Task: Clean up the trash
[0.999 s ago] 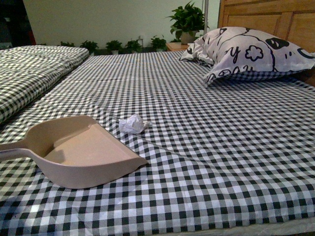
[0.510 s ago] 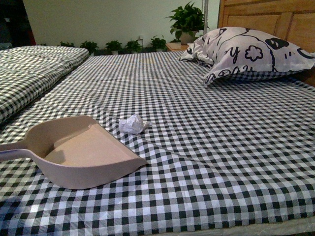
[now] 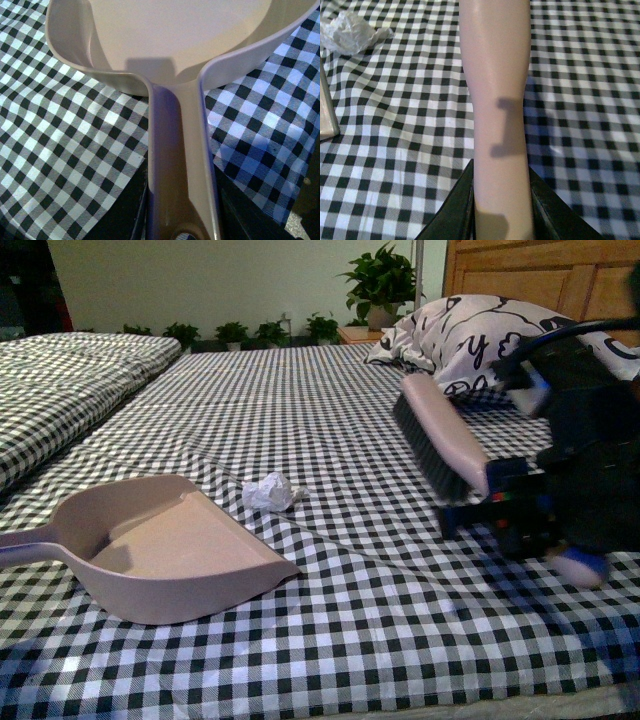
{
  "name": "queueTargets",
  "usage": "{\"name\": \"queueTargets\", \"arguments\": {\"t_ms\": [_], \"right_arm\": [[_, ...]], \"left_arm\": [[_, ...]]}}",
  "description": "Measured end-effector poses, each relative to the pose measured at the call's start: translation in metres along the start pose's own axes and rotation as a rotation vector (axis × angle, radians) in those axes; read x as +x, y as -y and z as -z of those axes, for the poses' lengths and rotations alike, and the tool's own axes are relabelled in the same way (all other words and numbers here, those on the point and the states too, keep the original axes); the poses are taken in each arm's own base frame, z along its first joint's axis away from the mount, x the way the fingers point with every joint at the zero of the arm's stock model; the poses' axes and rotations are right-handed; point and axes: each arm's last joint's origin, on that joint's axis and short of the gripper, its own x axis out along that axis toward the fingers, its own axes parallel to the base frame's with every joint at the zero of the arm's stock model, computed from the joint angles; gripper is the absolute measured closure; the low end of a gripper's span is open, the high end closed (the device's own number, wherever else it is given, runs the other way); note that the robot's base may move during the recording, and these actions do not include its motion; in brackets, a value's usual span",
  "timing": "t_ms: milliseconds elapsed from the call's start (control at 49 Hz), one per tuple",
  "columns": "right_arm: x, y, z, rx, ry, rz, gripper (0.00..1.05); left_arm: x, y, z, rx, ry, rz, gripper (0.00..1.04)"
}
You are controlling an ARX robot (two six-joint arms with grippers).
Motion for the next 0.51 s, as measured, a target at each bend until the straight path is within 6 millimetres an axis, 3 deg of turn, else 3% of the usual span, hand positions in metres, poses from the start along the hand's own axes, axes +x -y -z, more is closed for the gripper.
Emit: {"name": "queueTargets", "arguments": {"t_ms": [122, 326, 510], "right_arm": [[0.033, -0.028, 0.0, -0.074, -0.029, -0.031, 0.84], [0.067, -0.065, 0.003, -0.159, -0.034, -0.028, 0.84], [0.089, -0.071, 0.001, -0.22, -0.04, 0.072, 0.84]], "left_arm": [[0.0, 0.0, 0.0, 0.0, 0.0, 0.001, 0.76], [0.0, 0.0, 0.0, 0.0, 0.0, 0.001, 0.76], [0.0, 0.0, 0.0, 0.0, 0.0, 0.001, 0.76]]}}
